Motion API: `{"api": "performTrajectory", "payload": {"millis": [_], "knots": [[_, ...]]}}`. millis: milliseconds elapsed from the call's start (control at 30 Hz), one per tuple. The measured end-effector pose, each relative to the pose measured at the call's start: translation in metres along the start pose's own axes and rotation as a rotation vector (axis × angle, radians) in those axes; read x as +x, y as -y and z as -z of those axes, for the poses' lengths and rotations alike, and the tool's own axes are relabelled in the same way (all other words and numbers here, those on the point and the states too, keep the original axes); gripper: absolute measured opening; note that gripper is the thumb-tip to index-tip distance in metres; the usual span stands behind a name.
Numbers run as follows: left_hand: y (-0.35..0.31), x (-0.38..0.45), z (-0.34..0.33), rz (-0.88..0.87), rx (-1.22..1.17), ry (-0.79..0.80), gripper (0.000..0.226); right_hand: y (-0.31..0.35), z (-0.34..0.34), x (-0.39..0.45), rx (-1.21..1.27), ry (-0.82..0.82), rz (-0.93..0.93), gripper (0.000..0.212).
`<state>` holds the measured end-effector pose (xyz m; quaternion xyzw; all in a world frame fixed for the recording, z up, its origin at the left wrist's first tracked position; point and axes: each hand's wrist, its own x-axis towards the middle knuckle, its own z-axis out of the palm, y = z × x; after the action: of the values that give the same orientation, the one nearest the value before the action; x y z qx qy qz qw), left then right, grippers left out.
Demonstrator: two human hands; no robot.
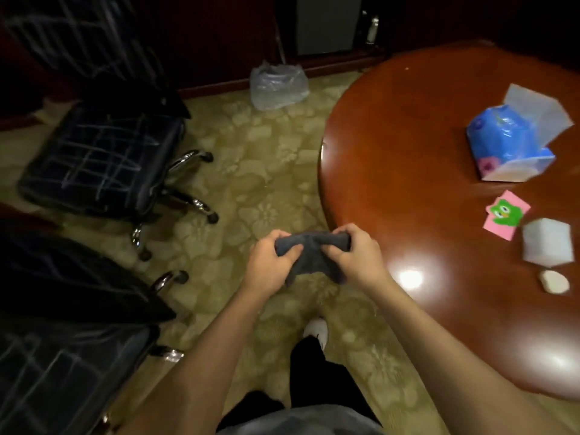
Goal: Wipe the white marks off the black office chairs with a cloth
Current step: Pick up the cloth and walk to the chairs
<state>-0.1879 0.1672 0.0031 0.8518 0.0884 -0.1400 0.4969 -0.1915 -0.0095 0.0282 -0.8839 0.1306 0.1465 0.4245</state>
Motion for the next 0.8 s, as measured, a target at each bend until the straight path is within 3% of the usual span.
{"api": "performTrajectory", "payload": {"millis": [133, 333, 533, 633, 800], "knots": [[0.053, -0.061, 0.036, 0.097, -0.084, -0.107, 0.017, 0.012, -0.050, -0.046, 0.000, 0.115, 0.061, 0.018], [0.148, -0.182, 0.091, 0.178, -0.074, -0.258, 0.014, 0.016, -0.161, -0.142, -0.056, 0.154, 0.145, 0.018], [0.227, -0.295, 0.133, 0.331, 0.096, -0.455, 0.008, 0.023, -0.254, -0.226, -0.046, 0.296, 0.094, 0.017], [0.260, -0.323, 0.140, 0.407, -0.026, -0.499, 0.006, 0.021, -0.296, -0.247, -0.020, 0.343, 0.079, 0.018], [0.299, -0.346, 0.146, 0.521, -0.452, -0.601, 0.004, -0.015, -0.373, -0.242, 0.025, 0.407, 0.109, 0.038]]}}
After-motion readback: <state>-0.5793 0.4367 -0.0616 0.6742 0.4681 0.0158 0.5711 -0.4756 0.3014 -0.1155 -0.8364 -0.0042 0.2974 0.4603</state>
